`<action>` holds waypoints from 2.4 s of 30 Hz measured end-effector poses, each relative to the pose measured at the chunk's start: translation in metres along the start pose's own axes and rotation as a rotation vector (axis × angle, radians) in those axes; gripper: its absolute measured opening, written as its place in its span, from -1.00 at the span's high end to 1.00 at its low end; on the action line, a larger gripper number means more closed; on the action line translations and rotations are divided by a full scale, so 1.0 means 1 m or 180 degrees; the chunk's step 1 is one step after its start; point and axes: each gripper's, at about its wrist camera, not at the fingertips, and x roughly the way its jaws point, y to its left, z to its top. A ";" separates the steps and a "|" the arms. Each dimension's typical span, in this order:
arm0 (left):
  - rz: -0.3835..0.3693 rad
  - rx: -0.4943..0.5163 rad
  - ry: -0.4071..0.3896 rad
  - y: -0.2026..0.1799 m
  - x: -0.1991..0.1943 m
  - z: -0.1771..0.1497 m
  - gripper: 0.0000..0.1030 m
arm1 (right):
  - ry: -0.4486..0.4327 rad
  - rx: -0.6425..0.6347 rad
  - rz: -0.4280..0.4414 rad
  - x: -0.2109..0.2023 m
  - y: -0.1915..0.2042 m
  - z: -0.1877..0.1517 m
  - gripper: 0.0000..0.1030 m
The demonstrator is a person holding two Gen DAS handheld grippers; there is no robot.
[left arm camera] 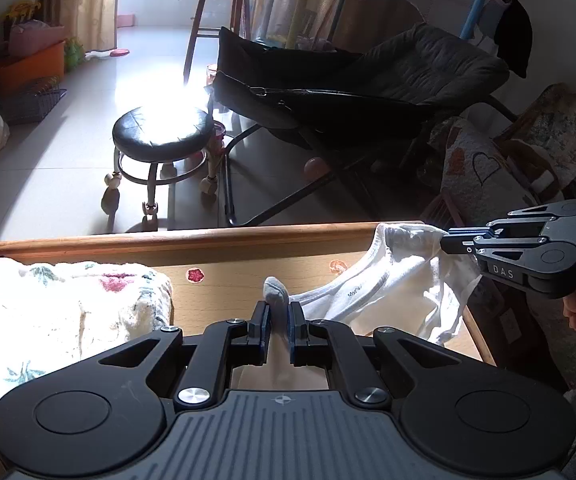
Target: Fold clothes
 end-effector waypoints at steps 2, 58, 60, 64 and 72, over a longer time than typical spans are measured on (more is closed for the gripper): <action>0.0017 -0.0014 0.0002 0.002 0.008 0.002 0.82 | -0.0016 -0.0044 -0.0011 0.006 0.001 0.001 0.95; 0.0448 -0.0364 -0.0315 -0.019 -0.050 -0.047 -0.22 | -0.0460 0.1205 0.0129 -0.053 -0.047 -0.037 -0.01; 0.0420 -0.0462 -0.0290 -0.016 -0.055 -0.054 -0.22 | -0.0433 0.1238 0.0170 -0.062 -0.043 -0.046 -0.01; 0.0377 -0.0579 -0.0273 -0.013 -0.062 -0.072 -0.22 | -0.0376 0.1303 0.0202 -0.082 -0.031 -0.066 -0.01; 0.0032 -0.0482 -0.0488 -0.021 -0.084 -0.110 -0.22 | -0.0250 0.1598 0.0383 -0.119 0.005 -0.115 -0.01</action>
